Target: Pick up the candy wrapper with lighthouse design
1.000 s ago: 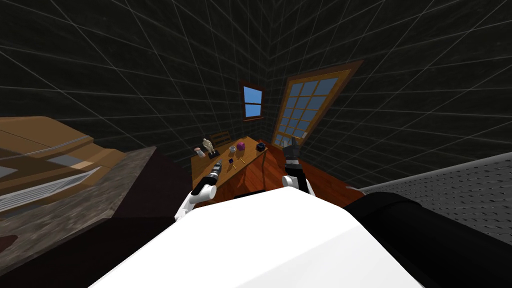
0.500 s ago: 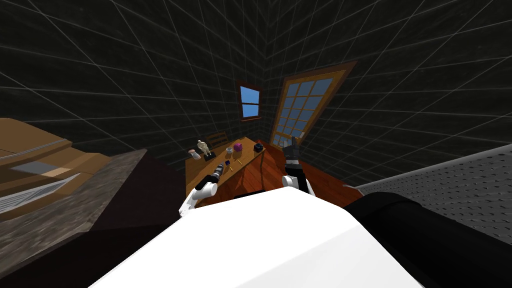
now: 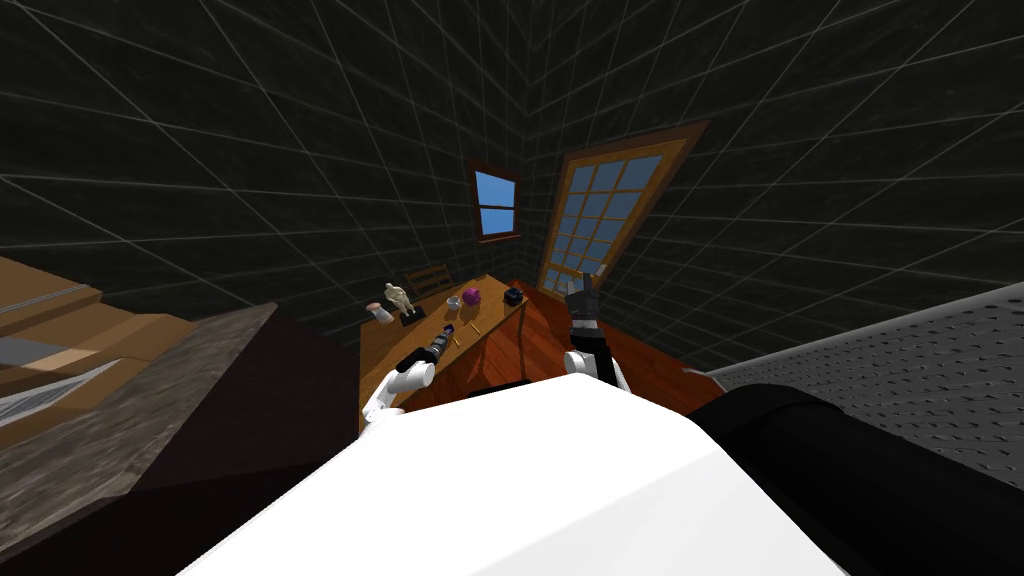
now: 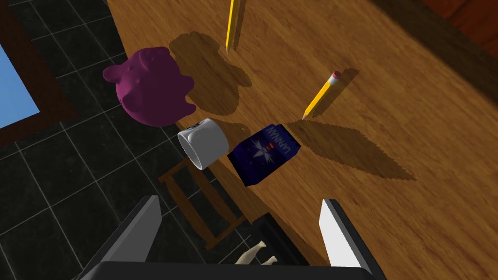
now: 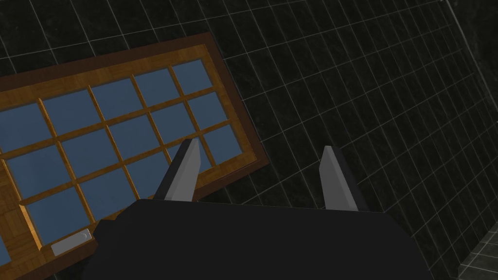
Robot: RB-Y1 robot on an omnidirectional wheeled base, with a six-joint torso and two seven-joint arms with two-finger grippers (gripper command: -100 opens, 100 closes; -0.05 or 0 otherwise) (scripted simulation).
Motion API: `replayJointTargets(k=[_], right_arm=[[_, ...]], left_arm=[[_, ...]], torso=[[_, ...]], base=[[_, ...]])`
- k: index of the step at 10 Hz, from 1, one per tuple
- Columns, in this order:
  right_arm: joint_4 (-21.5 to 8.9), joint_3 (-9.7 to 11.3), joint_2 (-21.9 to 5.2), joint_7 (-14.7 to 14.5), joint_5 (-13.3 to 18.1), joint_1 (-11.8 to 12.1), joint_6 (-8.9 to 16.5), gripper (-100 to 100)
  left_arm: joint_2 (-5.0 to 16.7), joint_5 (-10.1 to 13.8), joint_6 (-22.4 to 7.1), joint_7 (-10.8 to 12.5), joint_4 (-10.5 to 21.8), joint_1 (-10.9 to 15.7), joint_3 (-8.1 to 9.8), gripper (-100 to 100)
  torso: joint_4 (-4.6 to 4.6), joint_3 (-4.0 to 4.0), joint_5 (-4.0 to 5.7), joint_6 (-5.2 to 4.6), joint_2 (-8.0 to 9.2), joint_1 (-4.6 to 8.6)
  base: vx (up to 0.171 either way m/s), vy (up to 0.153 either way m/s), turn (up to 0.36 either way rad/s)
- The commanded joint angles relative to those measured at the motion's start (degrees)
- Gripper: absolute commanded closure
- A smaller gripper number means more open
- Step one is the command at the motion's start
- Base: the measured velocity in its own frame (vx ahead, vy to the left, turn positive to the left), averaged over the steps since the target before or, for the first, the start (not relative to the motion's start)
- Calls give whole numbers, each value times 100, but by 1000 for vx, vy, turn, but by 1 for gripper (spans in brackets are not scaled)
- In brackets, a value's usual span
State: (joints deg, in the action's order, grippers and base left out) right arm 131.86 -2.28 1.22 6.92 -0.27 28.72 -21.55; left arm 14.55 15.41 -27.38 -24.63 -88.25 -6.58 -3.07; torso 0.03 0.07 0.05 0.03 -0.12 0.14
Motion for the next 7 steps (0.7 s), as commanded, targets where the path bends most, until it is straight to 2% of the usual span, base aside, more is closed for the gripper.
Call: replayJointTargets(k=[1, 3, 4, 5, 6, 7], right_arm=[[0, 0, 0, 0, 0, 0, 0, 0], [0, 0, 0, 0, 0, 0, 0, 0], [0, 0, 0, 0, 0, 0, 0, 0], [0, 0, 0, 0, 0, 0, 0, 0], [0, 0, 0, 0, 0, 0, 0, 0], [0, 0, 0, 0, 0, 0, 0, 0]], left_arm=[[36, 2, -104, -53, 195, 101, -13, -100], [173, -68, -478, -215, 588, 411, -52, -100], [173, -68, -529, -215, 670, 411, -52, -100], [243, -122, -726, -290, 879, 567, -73, -100], [243, -122, -726, -290, 903, 567, -73, -100], [311, -185, -912, -361, 1133, 721, -94, -100]], torso=[[0, 0, 0, 0, 0, 0], [1, 2, 0, 0, -3, 3], [2, 6, 2, 0, -11, 9], [3, 5, 2, 1, -8, 8], [2, 4, 1, 1, -6, 5], [1, 1, 0, 1, -1, 0]], base=[[35, -38, -16], [63, -59, -40], [61, -60, -14], [55, -53, -19], [42, -37, -12], [53, -44, -24]])
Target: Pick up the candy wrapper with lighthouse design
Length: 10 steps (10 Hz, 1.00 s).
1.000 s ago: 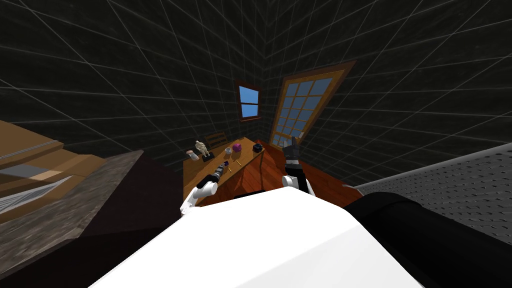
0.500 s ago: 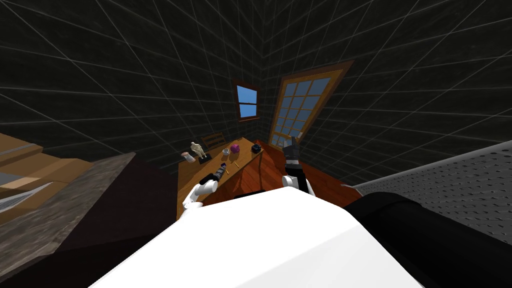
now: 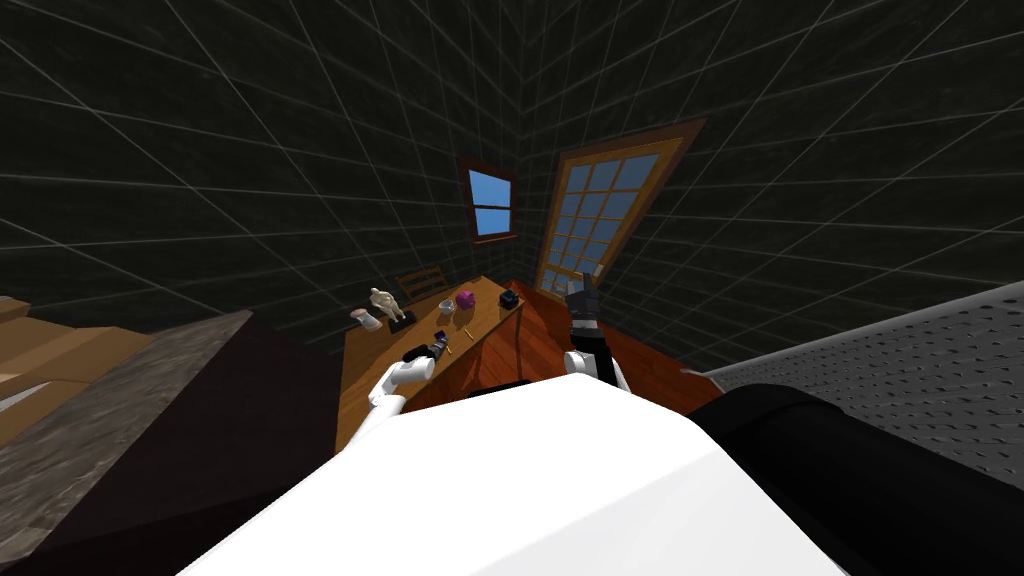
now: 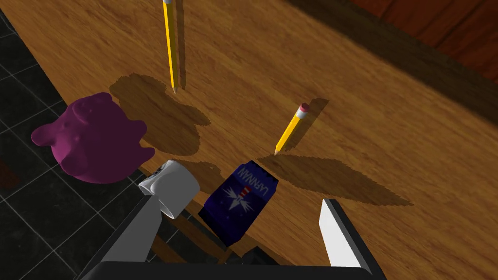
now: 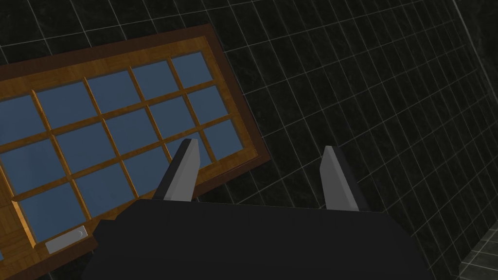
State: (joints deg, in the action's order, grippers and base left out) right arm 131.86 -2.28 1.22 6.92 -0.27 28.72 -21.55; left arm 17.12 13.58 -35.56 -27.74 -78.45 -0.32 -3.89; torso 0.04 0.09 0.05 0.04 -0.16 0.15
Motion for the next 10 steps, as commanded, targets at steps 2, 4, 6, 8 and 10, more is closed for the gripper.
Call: replayJointTargets(k=[2, 4, 6, 8, 10], right_arm=[[0, 0, 0, 0, 0, 0, 0, 0], [0, 0, 0, 0, 0, 0, 0, 0], [0, 0, 0, 0, 0, 1, 0, 0], [0, 0, 0, 0, 0, 0, 0, 0], [0, 0, 0, 0, 0, 0, 0, 0]], left_arm=[[121, -73, -271, -118, 375, 248, -33, -100], [251, -227, -595, -244, 788, 543, -76, -100], [313, -306, -744, -303, 996, 682, -96, -100], [433, -457, -1015, -411, 1353, 940, -133, -100], [491, -527, -1137, -460, 1520, 1055, -150, -100]], torso=[[1, 5, 1, -1, -8, 3], [1, 3, 1, 0, -4, 5], [3, 9, 3, 0, -16, 13], [1, 0, 0, 1, 0, 1], [1, 0, -1, 2, 1, -7]], base=[[76, -51, -24], [69, -65, -22], [82, -63, -12], [55, -41, -16], [50, -26, -9]])
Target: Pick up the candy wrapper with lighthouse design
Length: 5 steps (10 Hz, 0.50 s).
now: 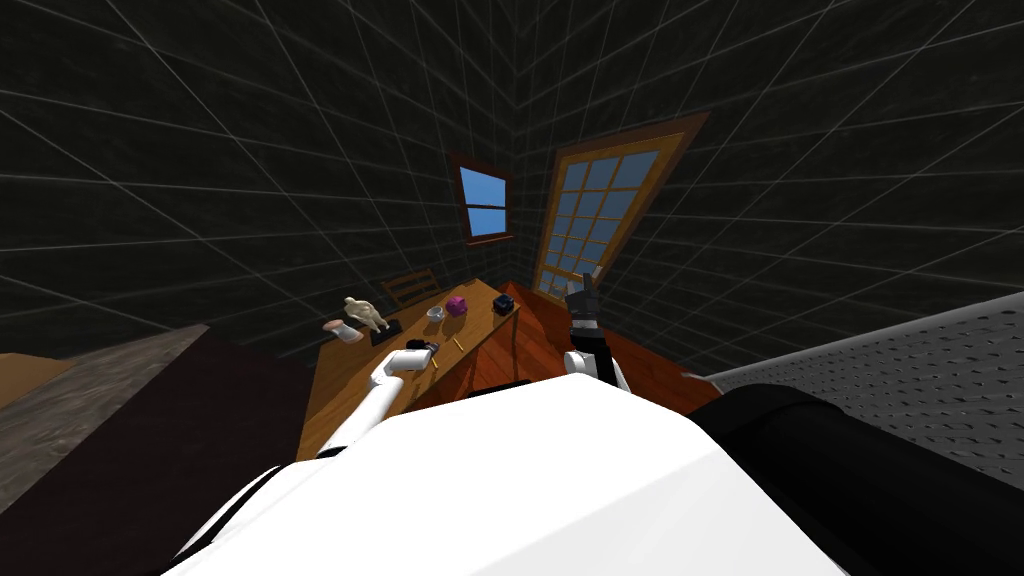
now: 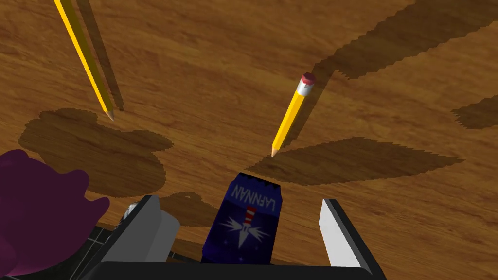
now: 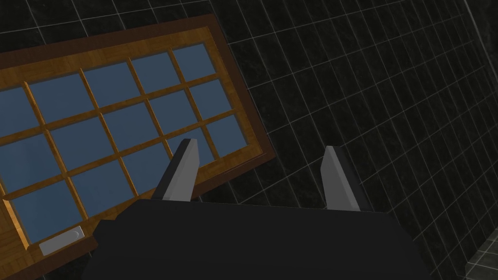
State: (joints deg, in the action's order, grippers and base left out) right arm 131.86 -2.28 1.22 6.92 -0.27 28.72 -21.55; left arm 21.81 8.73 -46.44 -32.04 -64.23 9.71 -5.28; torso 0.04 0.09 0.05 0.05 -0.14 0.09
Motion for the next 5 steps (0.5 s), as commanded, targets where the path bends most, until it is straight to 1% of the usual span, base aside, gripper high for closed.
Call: replayJointTargets(k=[1, 4, 5], right_arm=[[0, 0, 0, 0, 0, 0, 0, 0], [0, 0, 0, 0, 0, 0, 0, 0], [0, 0, 0, 0, 0, 0, 0, 0]], left_arm=[[80, -106, -163, -76, 247, 159, -26, -100], [247, -254, -441, -190, 603, 417, -57, -100], [339, -313, -559, -240, 750, 533, -67, -100]], torso=[[0, 0, 0, 0, 0, 0], [2, 4, 0, 1, -6, 2], [1, 3, 0, 0, -6, -1]], base=[[63, -44, -13], [70, -32, -9], [77, -19, -22]])
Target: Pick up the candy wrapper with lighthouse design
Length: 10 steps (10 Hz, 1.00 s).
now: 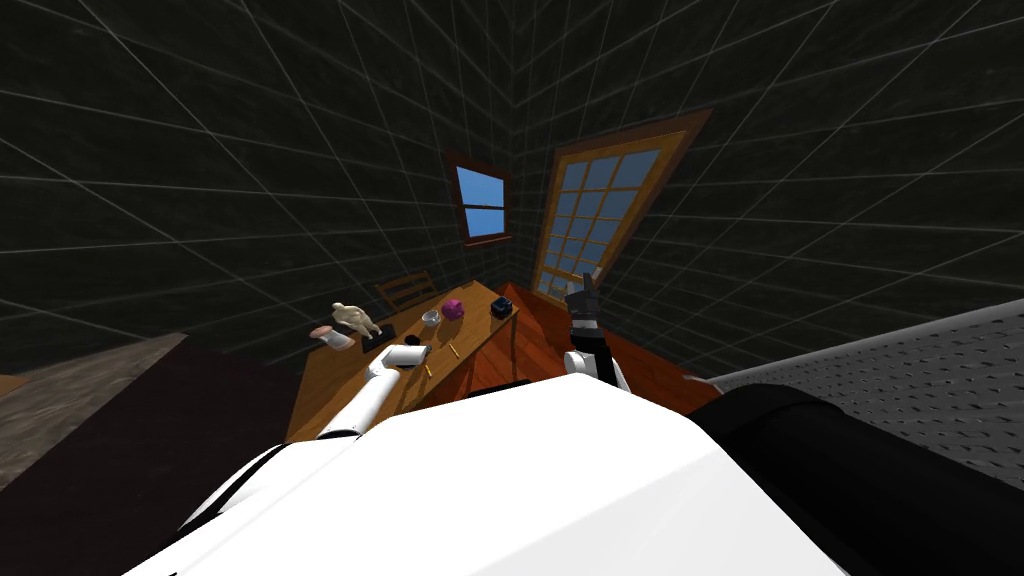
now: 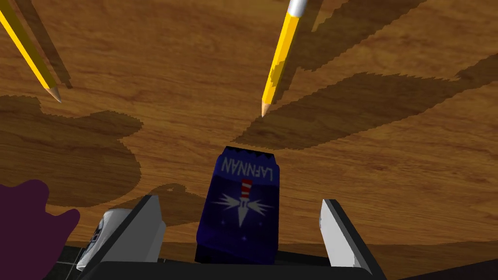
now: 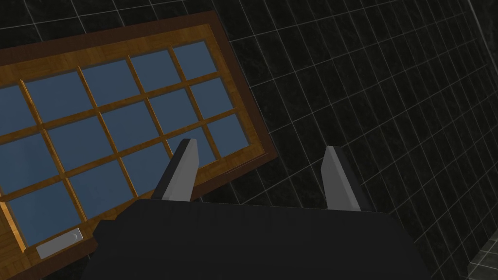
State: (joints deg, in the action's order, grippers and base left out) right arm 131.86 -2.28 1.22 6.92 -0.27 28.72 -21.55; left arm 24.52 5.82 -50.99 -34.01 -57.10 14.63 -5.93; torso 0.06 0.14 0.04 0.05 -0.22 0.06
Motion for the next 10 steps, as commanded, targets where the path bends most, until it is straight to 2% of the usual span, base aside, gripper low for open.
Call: replayJointTargets(k=[1, 2, 3, 10], right_arm=[[0, 0, 0, 0, 0, 0, 0, 0], [0, 0, 0, 0, 0, 0, 0, 0], [0, 0, 0, 0, 0, -1, 0, 0], [0, 0, 0, 0, 0, -2, 0, 0]], left_arm=[[0, 0, 0, 0, 0, 0, 0, -100], [8, -7, -15, -9, 19, 10, -1, 0], [1, -59, 97, 116, 257, 72, 51, -100], [-19, -243, 482, 548, 1097, 290, 233, -100]], torso=[[0, 0, 0, 0, 0, 0], [-1, -6, -1, 1, 12, -3], [-4, -12, -2, 1, 23, -6], [-10, -27, -5, 1, 48, -22]], base=[[37, -7, -3], [7, -1, 1], [-28, 26, -264], [-47, 44, -158]])
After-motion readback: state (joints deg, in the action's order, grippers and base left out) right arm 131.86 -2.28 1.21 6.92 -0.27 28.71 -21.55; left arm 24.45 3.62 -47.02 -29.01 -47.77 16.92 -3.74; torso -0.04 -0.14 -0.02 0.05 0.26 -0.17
